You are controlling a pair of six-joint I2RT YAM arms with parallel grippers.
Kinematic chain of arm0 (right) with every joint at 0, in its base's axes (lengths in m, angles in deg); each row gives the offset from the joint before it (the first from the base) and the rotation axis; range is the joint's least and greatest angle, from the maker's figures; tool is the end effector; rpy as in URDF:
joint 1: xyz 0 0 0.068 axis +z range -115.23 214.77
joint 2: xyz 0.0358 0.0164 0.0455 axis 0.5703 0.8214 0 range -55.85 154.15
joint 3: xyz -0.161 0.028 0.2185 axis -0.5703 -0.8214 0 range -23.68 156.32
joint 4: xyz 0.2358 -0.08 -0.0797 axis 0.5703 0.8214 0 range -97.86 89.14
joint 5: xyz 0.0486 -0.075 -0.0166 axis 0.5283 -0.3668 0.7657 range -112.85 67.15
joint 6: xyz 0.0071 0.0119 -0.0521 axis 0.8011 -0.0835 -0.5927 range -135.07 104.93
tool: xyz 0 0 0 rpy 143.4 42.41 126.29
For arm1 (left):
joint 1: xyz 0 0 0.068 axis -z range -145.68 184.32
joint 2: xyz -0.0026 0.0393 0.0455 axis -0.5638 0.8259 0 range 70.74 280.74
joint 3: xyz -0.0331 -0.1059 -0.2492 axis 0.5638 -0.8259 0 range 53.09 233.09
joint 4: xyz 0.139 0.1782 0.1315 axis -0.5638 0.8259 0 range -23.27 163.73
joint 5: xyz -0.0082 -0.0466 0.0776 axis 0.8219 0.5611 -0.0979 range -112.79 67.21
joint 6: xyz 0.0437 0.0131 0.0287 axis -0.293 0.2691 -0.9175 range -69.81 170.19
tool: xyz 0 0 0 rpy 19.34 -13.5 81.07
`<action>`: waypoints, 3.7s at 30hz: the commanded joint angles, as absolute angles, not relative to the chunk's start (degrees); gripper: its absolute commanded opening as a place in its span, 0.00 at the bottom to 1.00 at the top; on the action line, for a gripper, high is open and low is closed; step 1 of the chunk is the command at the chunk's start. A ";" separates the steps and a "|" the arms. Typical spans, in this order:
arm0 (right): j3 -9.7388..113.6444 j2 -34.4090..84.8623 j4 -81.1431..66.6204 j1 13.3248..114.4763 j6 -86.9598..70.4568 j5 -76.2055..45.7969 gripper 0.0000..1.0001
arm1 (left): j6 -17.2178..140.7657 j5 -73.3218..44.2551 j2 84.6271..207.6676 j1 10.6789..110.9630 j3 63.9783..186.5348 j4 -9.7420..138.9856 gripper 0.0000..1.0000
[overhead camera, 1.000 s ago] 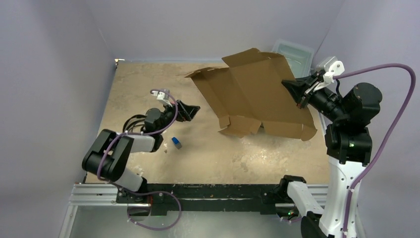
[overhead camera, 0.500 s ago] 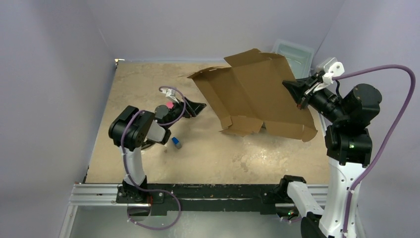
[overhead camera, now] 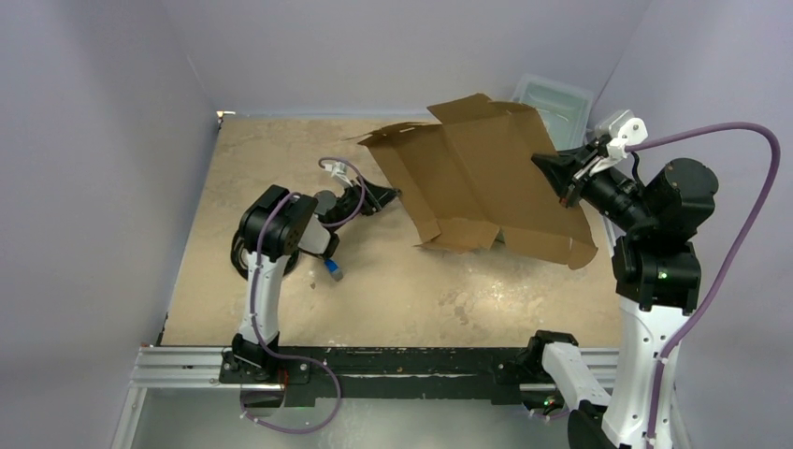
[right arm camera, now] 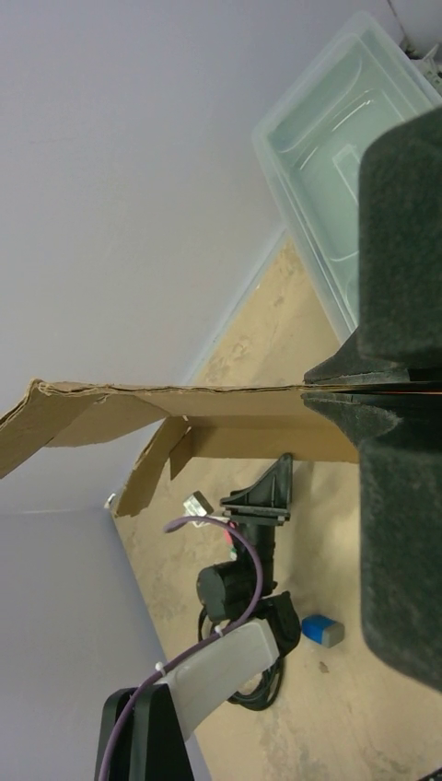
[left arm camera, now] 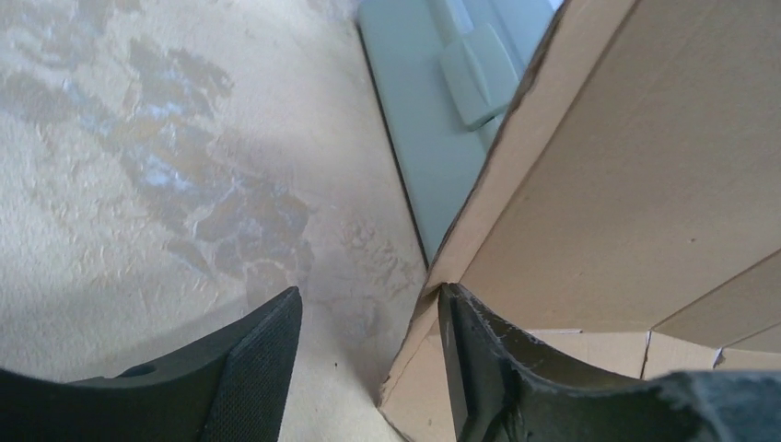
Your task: Fold the paper box
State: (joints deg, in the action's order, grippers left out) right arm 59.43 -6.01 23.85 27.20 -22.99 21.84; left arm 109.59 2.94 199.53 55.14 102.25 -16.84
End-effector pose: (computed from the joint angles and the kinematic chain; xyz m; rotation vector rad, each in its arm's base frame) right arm 0.1232 0.0088 0.5025 -0.6130 1.4392 0.3873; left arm 0.3631 -0.1546 0.0964 -0.1636 1.6877 -1.4244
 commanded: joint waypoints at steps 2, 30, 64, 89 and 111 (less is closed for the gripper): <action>59.00 -6.50 21.86 26.95 -22.98 22.59 0.00 | 113.81 5.33 200.48 55.24 104.28 -33.41 0.51; 57.93 -9.18 25.40 26.51 -28.66 18.73 0.00 | 108.04 7.13 178.13 55.62 93.29 -31.08 0.00; 22.67 -18.60 18.15 25.55 -40.13 27.23 0.00 | 72.07 -12.40 109.51 60.08 66.07 31.93 0.00; 37.74 -3.22 24.47 24.93 -42.40 30.52 0.51 | 66.91 -14.00 106.43 65.78 64.87 31.37 0.00; 33.11 -12.49 16.83 25.19 -39.81 29.25 0.00 | 70.47 -15.98 106.92 66.27 71.47 39.78 0.26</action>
